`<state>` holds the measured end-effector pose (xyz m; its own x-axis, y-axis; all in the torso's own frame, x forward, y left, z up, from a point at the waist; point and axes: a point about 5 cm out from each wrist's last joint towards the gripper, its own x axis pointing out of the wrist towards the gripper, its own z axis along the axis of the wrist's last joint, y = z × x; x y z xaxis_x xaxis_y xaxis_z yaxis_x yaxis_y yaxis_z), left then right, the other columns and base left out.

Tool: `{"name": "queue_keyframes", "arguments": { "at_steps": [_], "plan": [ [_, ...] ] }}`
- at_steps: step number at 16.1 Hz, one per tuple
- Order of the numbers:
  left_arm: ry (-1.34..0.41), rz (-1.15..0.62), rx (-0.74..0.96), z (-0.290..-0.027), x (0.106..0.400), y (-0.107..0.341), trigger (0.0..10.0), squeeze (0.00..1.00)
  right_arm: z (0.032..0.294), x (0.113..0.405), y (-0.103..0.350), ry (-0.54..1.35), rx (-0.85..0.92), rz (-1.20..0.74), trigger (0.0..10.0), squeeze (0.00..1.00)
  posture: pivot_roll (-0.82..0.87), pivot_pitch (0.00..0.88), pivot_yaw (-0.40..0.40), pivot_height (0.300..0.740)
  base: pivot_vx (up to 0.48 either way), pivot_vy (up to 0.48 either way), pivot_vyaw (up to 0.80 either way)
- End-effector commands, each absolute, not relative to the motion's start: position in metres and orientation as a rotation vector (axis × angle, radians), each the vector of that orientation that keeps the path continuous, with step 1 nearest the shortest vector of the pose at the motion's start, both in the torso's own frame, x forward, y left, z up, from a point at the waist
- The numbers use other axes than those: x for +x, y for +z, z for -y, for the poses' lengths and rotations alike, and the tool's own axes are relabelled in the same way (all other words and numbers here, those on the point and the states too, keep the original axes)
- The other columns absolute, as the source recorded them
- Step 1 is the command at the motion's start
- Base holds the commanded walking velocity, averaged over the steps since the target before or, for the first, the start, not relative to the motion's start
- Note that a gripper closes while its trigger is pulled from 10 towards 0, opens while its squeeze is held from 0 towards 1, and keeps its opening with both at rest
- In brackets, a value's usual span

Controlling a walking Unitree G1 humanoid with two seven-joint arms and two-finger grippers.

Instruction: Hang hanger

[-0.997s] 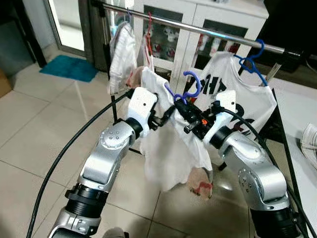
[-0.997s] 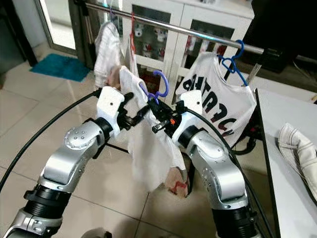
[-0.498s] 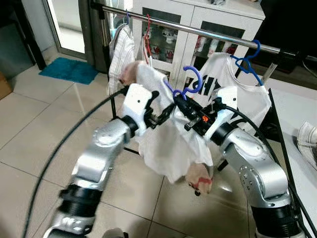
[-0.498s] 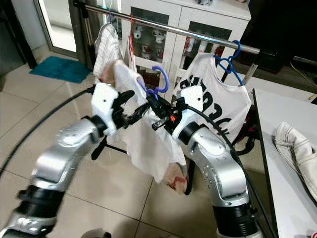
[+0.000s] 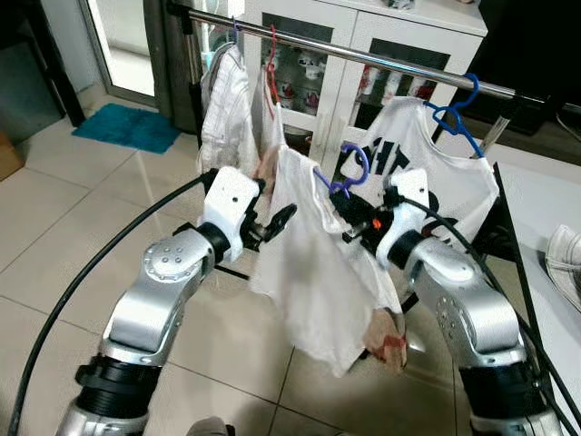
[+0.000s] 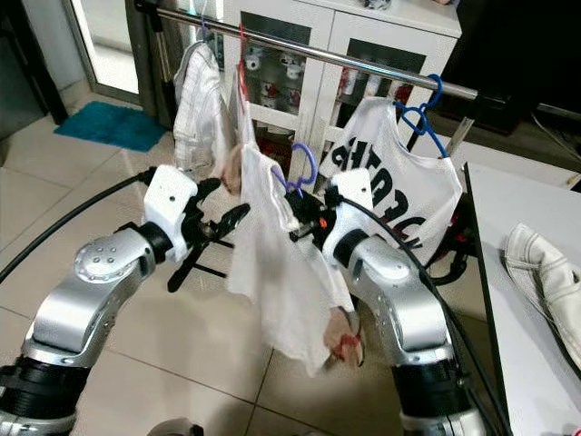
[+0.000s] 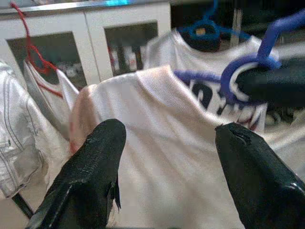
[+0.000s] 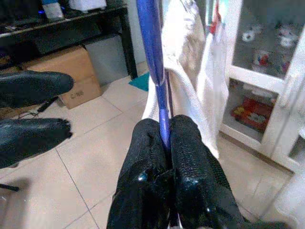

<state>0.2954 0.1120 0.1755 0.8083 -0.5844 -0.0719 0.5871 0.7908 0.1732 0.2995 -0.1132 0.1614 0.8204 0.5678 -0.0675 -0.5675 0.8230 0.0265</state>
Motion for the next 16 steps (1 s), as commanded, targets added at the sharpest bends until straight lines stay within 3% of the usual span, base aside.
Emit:
{"name": "queue_keyframes", "arguments": {
  "at_steps": [1, 8, 9, 16],
  "plan": [
    [-0.635, 0.016, 0.163, -0.105, 0.298, 0.184, 10.0, 0.00, 0.113, 0.301, 0.172, 0.626, 0.006, -0.020, 0.0, 0.00, 0.03, 0.000, -0.118, 0.740, 0.000, 0.000, 0.00],
    [-0.621, 0.009, 0.093, -0.092, 0.322, 0.188, 10.0, 0.00, 0.105, 0.295, 0.180, 0.696, -0.002, 0.018, 0.0, 0.00, 0.00, 0.000, -0.086, 0.740, 0.000, 0.000, 0.00],
    [-0.584, -0.007, 0.090, -0.095, 0.326, 0.187, 0.0, 0.00, 0.107, 0.295, 0.180, 0.691, -0.003, 0.021, 0.0, 0.00, 0.00, 0.000, -0.083, 0.740, 0.000, 0.000, 0.00],
    [-0.551, -0.066, 0.043, -0.090, 0.335, 0.179, 0.0, 0.00, 0.110, 0.298, 0.186, 0.682, -0.001, 0.037, 0.0, 0.00, -0.01, 0.000, -0.063, 0.740, 0.000, 0.000, 0.00]
  ]
}}
